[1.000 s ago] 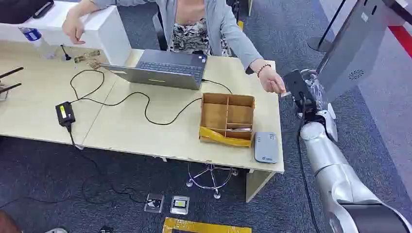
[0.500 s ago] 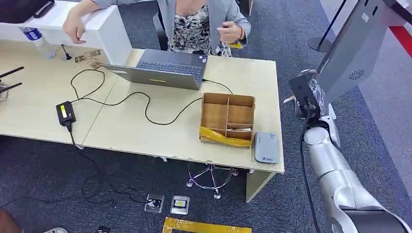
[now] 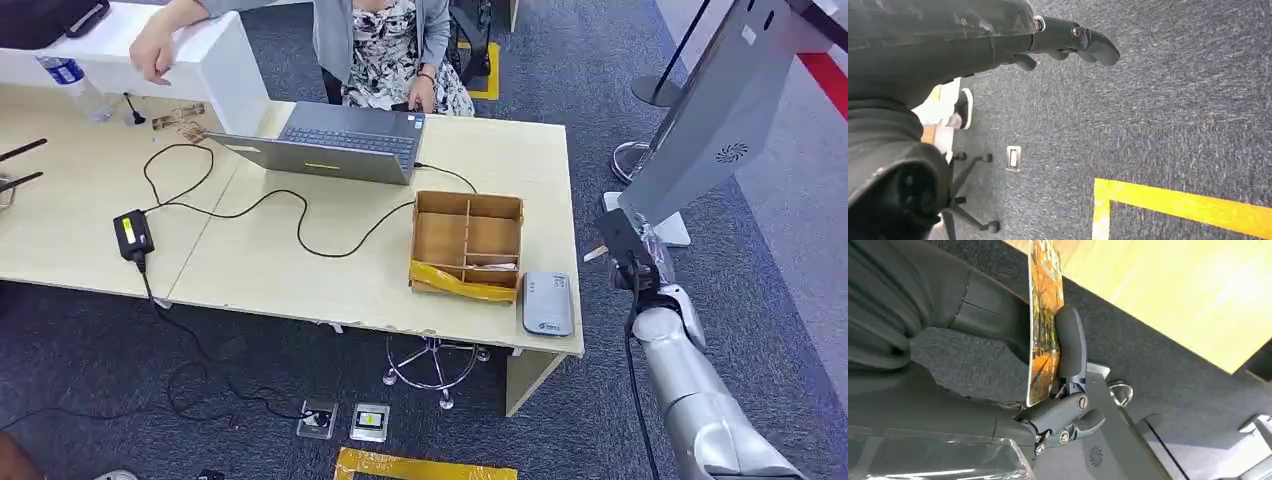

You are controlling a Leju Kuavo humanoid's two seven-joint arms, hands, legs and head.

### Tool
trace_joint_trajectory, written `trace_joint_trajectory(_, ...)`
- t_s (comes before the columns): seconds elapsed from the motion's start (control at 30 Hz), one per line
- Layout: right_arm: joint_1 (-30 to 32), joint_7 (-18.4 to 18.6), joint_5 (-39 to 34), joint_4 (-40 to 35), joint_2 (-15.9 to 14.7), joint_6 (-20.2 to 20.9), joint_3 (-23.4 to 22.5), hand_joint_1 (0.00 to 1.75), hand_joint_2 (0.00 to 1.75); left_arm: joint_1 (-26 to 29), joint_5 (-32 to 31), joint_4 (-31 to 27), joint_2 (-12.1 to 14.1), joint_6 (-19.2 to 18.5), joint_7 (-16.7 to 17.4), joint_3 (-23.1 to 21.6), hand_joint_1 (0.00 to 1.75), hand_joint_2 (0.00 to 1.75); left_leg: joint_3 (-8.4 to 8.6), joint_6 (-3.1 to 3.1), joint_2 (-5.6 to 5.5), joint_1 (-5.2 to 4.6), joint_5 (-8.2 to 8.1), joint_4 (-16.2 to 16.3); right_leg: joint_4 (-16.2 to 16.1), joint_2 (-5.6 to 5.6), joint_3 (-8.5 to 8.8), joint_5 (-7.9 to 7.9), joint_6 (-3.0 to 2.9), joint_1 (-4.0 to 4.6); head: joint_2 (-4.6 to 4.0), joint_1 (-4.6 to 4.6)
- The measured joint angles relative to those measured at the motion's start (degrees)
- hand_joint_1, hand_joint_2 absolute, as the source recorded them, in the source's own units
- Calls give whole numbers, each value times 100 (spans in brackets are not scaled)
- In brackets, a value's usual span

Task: Pass the card to the sensor for recognition and then transmit it.

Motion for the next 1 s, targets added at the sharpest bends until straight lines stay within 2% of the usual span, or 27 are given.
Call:
trace_joint_trajectory(0.47, 225, -251, 83, 35, 72, 114, 564, 175, 175, 2, 13, 0, -57, 72, -31, 0, 0, 0, -1, 0, -1, 0, 0, 0, 0, -3, 0, 0, 0, 0, 0, 2)
trace_joint_trajectory(0.7, 324, -236, -2, 92, 85, 111, 730, 175, 175, 1, 13, -2, -92, 74, -26, 0, 0, 0, -1, 0, 0, 0, 0, 0, 0, 0, -1, 0, 0, 0, 0, 0)
trace_joint_trajectory(1.0, 330, -22, -138, 197, 72, 168, 866, 175, 175, 1, -9, -5, -96, 90, -4, 0, 0, 0, 2, 0, 1, 0, 0, 0, 0, 2, 0, 0, 0, 0, 0, 2)
